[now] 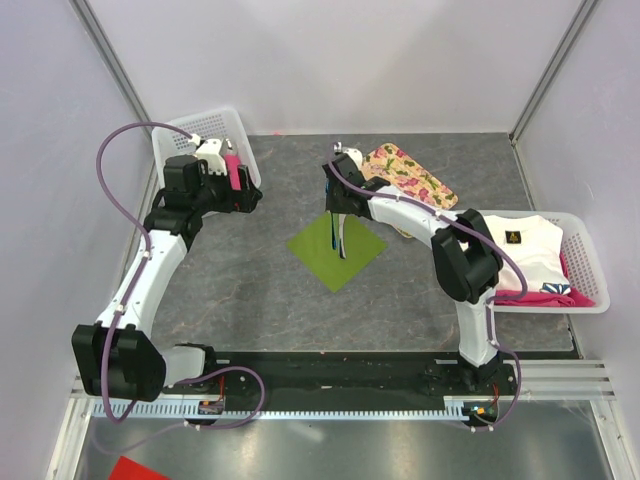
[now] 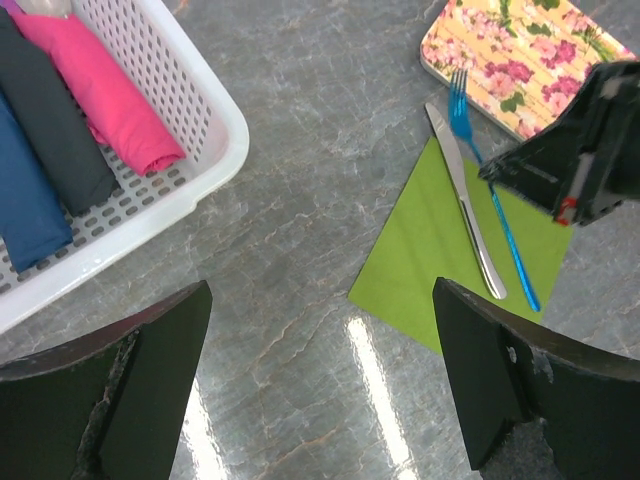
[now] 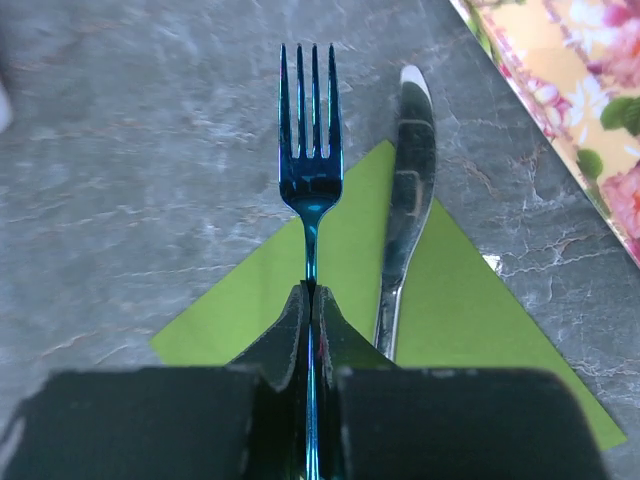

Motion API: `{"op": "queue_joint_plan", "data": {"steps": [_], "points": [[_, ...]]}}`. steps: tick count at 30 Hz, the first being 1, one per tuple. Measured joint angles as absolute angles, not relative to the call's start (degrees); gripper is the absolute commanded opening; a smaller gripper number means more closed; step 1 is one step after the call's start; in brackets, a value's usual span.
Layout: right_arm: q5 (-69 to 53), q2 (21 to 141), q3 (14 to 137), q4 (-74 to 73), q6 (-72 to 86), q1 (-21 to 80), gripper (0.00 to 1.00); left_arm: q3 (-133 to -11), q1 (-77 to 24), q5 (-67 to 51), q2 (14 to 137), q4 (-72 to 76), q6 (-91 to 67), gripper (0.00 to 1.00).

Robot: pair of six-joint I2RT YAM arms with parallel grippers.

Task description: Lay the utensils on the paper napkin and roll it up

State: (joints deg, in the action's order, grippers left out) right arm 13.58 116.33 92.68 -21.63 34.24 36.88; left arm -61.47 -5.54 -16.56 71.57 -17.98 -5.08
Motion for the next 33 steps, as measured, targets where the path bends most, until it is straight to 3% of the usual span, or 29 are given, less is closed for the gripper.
{"op": "queue_joint_plan", "data": {"steps": [10,33], "points": [[19.09,122.58,92.71,-22.76,34.96,37.91,0.00,-61.14,-5.48,-16.53,71.53,-16.10,-5.10,1.00],[20.67,125.54,94.21,-23.22,35.22,38.04,0.13,-60.55,-5.48,-16.45,71.53,-16.10,-5.08,1.00]]}}
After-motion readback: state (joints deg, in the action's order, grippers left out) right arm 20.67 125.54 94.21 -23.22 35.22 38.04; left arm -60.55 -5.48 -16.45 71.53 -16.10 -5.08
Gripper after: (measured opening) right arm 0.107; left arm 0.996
